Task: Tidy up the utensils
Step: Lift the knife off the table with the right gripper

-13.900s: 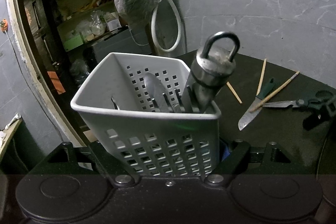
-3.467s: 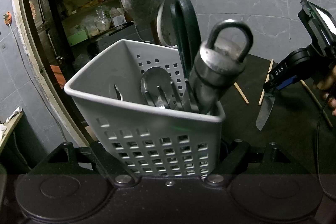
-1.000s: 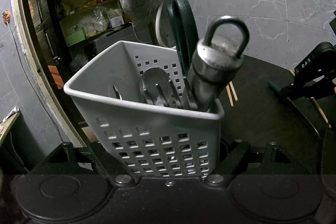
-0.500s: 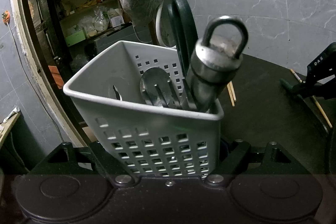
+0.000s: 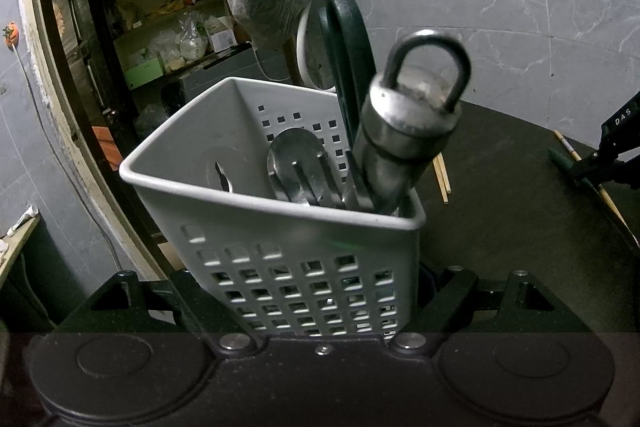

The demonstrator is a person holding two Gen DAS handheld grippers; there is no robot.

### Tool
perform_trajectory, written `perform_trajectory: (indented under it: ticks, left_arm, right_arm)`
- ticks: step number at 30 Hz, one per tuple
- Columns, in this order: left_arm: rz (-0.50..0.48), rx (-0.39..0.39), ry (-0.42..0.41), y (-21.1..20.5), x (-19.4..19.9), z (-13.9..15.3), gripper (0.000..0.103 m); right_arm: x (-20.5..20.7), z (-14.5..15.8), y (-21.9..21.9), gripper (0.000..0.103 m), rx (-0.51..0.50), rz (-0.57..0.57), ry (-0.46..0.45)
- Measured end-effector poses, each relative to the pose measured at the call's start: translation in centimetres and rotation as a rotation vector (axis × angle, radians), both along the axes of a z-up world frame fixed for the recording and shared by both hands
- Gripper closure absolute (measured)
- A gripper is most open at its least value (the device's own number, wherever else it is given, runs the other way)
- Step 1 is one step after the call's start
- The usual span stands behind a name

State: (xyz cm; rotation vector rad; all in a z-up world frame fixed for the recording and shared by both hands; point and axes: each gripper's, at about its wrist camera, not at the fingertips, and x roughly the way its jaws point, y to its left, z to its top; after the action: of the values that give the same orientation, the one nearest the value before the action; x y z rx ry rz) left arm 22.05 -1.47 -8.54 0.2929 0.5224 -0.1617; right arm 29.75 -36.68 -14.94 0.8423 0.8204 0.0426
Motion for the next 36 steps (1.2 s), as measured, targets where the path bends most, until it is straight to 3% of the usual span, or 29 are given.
perform_trajectory:
  ticks: [5, 12, 16, 29, 36]
  left_arm:
    - [0.0, 0.001, -0.001, 0.0, 0.0, 0.0, 0.018]
    - [-0.002, 0.004, 0.0, 0.0, 0.0, -0.1, 0.018]
    - [-0.002, 0.004, -0.001, 0.1, -0.1, -0.1, 0.018]
    - [-0.003, 0.006, -0.001, 0.1, -0.1, -0.1, 0.018]
    - [-0.004, 0.007, -0.001, 0.1, -0.1, -0.1, 0.018]
  right_arm:
    - [0.3, 0.2, 0.7, 0.085, -0.004, 0.036, 0.001]
    - [1.1, -0.9, 2.0, 0.085, 0.139, 0.103, 0.002]
    - [0.8, -1.1, 1.5, 0.085, 0.155, 0.089, 0.0]
    - [-0.6, 0.0, 0.9, 0.079, 0.047, 0.076, -0.003]
    - [-1.7, 0.1, 0.4, 0.085, 0.026, 0.088, 0.009]
